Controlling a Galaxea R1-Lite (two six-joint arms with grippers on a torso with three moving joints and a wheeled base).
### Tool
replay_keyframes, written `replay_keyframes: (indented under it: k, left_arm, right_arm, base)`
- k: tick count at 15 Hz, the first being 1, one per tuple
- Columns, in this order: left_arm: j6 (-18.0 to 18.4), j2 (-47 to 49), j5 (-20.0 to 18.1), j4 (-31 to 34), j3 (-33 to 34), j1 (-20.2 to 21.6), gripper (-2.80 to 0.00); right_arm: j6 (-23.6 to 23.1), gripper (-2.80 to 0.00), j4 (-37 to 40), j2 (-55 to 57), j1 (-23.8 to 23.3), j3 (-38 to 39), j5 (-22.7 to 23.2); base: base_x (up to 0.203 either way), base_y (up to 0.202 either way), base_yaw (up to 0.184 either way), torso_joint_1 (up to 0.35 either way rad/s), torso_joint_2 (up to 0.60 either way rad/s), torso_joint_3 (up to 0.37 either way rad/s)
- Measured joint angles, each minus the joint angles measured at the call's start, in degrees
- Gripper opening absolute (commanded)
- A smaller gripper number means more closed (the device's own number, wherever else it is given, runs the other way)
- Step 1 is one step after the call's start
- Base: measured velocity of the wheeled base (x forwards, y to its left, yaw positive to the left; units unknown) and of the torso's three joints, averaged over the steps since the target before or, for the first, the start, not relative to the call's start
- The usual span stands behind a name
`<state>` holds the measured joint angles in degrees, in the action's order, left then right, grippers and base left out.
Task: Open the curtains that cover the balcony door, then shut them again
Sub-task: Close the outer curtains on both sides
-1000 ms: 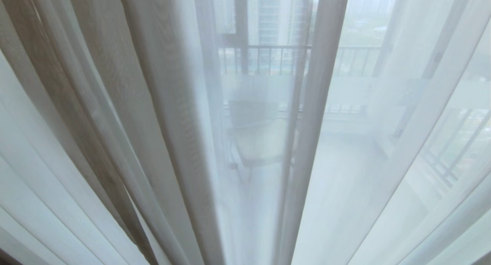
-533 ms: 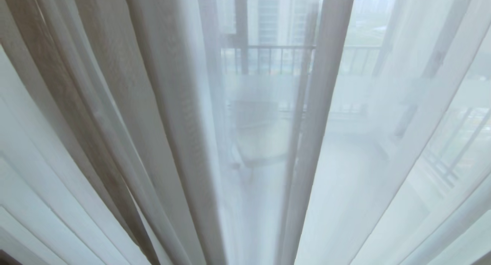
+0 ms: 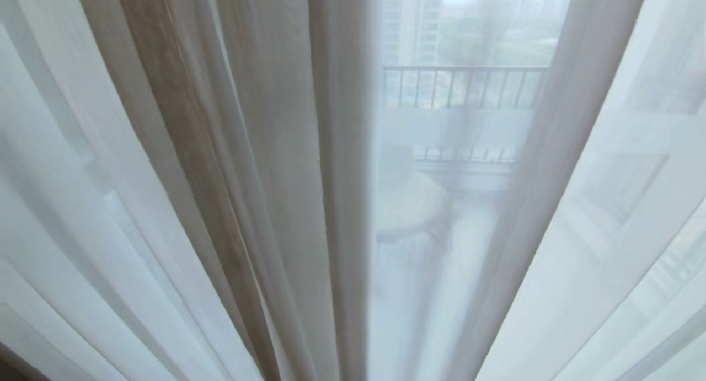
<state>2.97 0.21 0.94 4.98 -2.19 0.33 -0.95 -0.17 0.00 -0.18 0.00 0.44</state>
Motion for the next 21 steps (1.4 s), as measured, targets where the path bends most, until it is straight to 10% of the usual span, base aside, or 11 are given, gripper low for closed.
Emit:
replay_keyframes:
  k: [21]
  left_arm:
    - [-0.11,-0.05,-0.01,-0.02,-0.01,0.00,-2.80]
  right_arm:
    - [-0.06,-2.80,0.00,0.00,0.00,0.00,-0.02]
  base:
    - [0.000,0.193,-0.005,0.003,0.00,0.002]
